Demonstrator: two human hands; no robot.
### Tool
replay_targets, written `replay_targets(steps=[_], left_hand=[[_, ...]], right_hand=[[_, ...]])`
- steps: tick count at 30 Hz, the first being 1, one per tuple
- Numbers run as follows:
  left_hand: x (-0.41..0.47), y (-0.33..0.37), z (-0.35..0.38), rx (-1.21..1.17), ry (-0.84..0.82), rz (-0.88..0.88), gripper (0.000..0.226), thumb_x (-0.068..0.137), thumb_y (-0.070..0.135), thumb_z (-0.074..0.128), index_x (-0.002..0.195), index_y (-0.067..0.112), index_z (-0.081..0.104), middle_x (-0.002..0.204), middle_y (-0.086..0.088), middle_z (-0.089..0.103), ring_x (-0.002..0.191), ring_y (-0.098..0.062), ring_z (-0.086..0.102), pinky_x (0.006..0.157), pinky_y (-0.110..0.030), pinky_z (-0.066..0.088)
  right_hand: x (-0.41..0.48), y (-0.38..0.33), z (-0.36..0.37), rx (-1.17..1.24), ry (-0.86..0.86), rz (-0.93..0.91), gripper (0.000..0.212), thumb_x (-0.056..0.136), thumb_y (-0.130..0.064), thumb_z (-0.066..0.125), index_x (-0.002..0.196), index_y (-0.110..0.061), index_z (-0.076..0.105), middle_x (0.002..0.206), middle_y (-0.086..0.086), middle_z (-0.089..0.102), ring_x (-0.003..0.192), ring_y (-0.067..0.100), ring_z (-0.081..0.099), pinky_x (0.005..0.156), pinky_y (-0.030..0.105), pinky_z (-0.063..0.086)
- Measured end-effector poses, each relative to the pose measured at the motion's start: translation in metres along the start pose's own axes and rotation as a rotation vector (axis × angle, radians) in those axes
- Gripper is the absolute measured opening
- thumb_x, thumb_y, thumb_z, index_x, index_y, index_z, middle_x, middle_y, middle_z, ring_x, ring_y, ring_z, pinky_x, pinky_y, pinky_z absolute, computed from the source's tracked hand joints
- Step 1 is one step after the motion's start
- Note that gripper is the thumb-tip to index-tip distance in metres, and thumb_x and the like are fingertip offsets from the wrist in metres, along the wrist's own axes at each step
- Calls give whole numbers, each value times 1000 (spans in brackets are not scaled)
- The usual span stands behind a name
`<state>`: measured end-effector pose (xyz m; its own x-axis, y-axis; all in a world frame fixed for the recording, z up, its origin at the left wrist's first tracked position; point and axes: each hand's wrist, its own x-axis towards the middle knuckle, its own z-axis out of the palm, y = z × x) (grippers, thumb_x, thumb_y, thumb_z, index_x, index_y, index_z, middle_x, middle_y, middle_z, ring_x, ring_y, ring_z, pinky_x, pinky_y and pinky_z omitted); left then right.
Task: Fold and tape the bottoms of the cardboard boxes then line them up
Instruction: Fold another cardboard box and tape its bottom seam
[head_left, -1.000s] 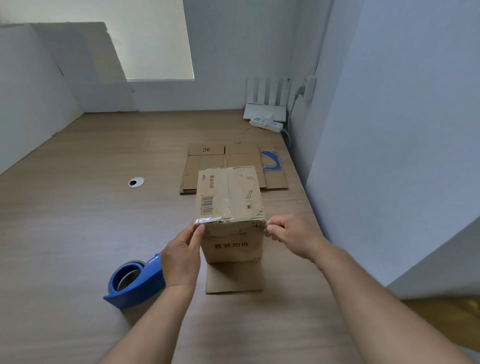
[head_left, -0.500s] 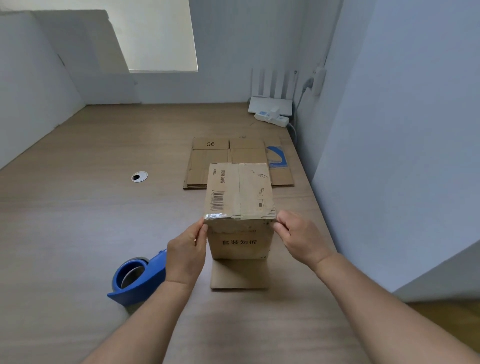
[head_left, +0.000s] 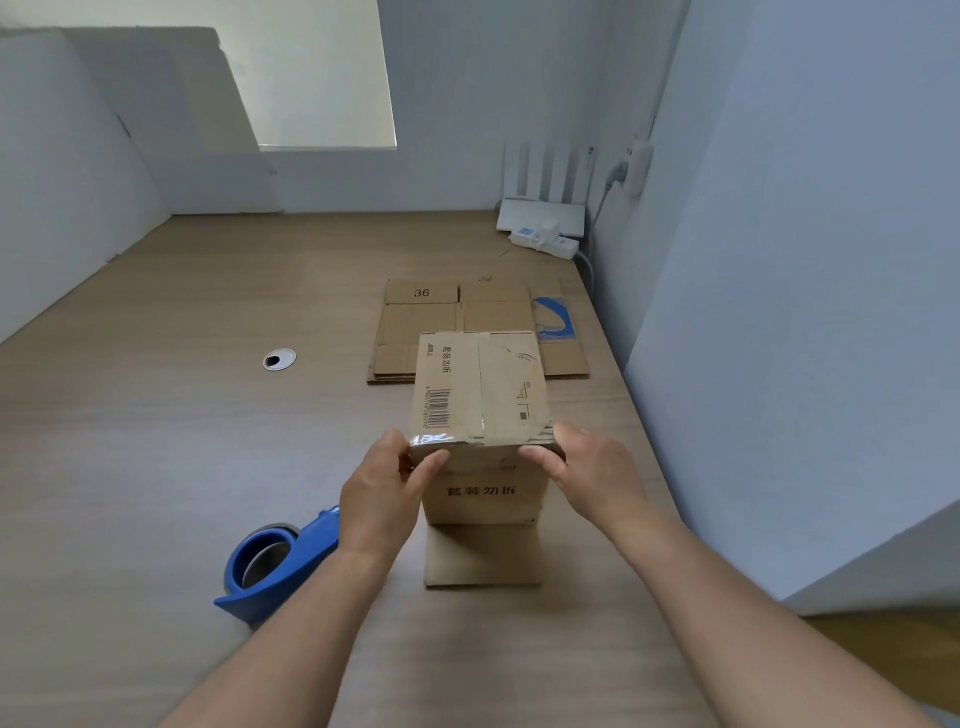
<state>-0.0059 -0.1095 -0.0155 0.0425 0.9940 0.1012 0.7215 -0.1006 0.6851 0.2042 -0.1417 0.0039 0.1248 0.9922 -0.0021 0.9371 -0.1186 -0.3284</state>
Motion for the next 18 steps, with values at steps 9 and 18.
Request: replay_targets(steps=[9,18], left_hand=[[5,22,-3,214,-27,-137,53,84,70,39,84,17,39,85,4,53,76,-21,51,56,-30,32],[2,21,0,26,34,-113,35,100,43,30,77,17,35,82,1,50,64,-9,43,49,-22,26]], right_hand=[[5,-35,-18,-101,-91,239,77,81,-81,22,106,-23,65,88,0,64,78,20,55,69,30,46],[6,-18,3,182,22,183,51,102,-45,17,78,-17,52,79,1,58,81,25,56,68,35,45]])
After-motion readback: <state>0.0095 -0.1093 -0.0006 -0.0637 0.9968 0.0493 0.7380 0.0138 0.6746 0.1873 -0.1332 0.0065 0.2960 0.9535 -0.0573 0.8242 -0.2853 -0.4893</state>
